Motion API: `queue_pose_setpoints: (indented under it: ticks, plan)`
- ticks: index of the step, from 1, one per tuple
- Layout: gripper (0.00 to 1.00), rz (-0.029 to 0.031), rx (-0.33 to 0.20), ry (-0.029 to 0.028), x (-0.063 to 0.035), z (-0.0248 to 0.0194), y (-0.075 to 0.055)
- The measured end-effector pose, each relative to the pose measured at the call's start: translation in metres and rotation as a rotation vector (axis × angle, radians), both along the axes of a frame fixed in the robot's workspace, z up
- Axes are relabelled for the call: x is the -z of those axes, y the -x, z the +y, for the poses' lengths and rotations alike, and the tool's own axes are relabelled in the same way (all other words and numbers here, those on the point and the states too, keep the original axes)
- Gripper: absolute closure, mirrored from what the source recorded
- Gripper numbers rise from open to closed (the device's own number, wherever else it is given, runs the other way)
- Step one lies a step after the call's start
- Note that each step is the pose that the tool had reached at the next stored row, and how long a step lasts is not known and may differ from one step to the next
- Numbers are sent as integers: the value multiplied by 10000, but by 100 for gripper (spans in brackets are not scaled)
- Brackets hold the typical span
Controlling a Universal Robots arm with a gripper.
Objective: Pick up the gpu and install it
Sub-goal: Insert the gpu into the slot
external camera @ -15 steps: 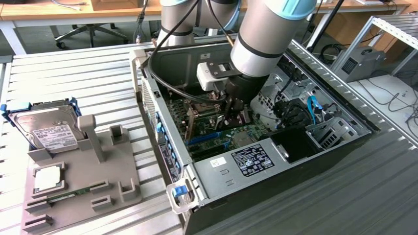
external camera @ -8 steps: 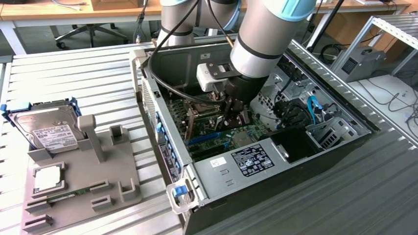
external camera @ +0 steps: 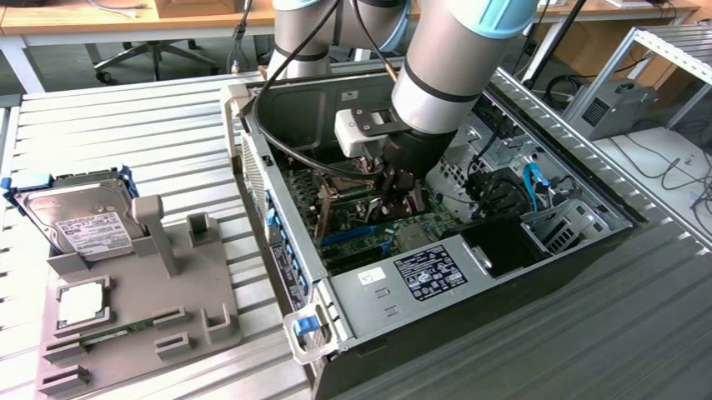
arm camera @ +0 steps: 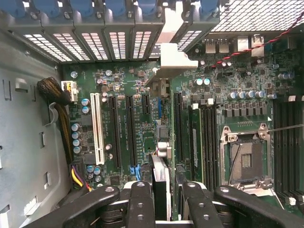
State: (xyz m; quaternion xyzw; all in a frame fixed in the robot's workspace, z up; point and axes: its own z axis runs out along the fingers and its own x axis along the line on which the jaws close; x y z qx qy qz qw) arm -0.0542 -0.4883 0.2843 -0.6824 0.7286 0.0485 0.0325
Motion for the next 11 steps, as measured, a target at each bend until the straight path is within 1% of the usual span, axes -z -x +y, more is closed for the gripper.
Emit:
queue_pose_setpoints:
  ticks: [5,7,11]
  plan:
    - [71,1,0,2,29,4,1]
    - [71,0,1,1,46,14,1]
    - [71,0,0,1,72,50,11]
